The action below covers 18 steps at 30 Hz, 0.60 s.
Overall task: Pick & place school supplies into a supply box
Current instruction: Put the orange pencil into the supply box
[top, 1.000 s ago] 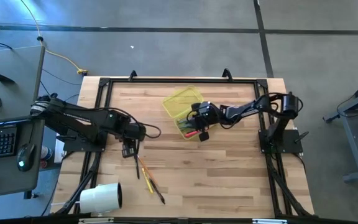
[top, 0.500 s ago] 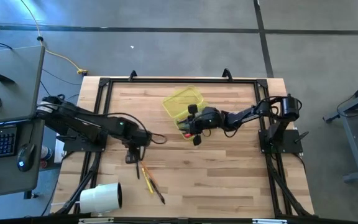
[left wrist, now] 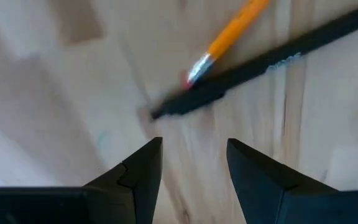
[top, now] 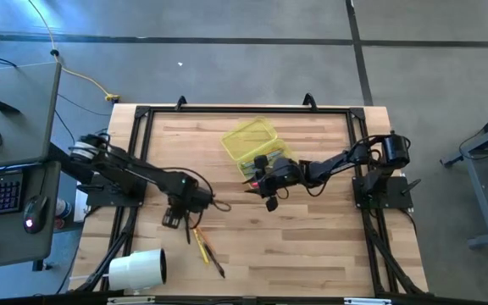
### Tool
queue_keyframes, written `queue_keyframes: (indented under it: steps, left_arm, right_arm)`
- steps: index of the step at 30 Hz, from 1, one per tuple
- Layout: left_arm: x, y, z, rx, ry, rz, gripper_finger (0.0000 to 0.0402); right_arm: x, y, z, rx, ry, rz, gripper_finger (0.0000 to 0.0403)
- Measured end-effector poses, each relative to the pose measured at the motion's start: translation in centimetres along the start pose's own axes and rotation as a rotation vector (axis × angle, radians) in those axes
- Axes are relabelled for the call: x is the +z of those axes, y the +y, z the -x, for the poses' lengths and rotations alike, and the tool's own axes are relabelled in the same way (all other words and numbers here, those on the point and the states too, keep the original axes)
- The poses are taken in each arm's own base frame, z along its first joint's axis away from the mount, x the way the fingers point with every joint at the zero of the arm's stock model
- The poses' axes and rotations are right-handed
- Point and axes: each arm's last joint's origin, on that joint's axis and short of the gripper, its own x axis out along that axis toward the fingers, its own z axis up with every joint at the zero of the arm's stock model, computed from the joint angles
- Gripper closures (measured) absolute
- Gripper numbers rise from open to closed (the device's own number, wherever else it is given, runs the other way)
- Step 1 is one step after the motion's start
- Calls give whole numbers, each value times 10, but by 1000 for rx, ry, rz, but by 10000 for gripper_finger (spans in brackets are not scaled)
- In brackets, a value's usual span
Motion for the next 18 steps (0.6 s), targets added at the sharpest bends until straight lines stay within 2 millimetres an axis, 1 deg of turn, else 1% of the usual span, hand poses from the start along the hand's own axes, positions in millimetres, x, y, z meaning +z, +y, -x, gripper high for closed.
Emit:
queue_keyframes:
  steps: [5, 8, 11, 15, 18]
  left_arm:
    - [12, -8, -13, 63, -11, -76, 188]
    - [14, -13, -16, 89, -8, -94, 188]
    - [16, -16, -17, 87, -13, -59, 188]
    - [21, -17, -15, 73, -49, 42, 188]
    - [25, -18, -13, 68, -76, 78, 188]
  right_arm:
    - [2, 1, 0, -3, -13, 9, 289]
    - [2, 1, 0, 0, -7, 8, 289]
    - [1, 1, 0, 1, -6, 4, 289]
    - [3, 2, 0, 13, -18, -26, 289]
    - [6, 3, 0, 42, -64, -61, 289]
